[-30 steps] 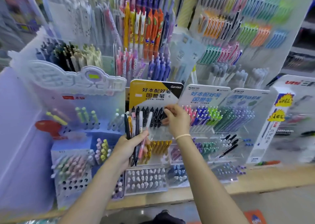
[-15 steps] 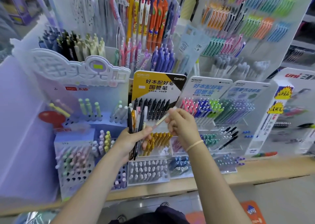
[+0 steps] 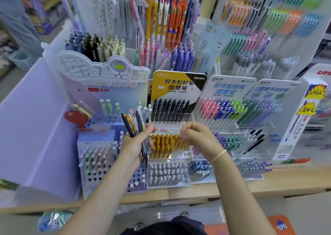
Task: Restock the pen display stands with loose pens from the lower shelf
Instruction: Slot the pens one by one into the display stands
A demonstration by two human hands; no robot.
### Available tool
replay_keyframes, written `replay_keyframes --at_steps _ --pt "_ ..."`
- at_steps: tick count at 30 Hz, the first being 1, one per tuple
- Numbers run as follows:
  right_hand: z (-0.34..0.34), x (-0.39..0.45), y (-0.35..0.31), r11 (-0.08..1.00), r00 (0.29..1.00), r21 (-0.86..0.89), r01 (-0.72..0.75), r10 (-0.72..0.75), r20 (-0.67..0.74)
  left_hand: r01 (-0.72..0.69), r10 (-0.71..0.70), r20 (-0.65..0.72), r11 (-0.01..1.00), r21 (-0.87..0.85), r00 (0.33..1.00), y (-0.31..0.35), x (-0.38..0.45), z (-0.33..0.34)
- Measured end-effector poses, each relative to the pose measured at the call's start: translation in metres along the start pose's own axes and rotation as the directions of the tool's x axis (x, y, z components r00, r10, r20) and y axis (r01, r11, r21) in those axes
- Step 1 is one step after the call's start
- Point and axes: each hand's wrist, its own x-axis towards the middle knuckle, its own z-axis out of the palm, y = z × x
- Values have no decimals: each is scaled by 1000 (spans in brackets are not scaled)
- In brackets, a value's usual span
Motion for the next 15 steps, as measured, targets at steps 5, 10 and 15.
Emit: replay_keyframes --at_steps 5,10,15 --pt "22 -9 4 999 984 -26 44 -39 176 -63 37 155 984 165 987 1 -9 -2" --pt "35 -11 7 991 972 106 83 -104 212 -143 107 192 972 188 976 1 -20 1" --pt "33 -21 12 969 977 236 78 -122 175 -156 120 191 970 189 974 -4 -23 2"
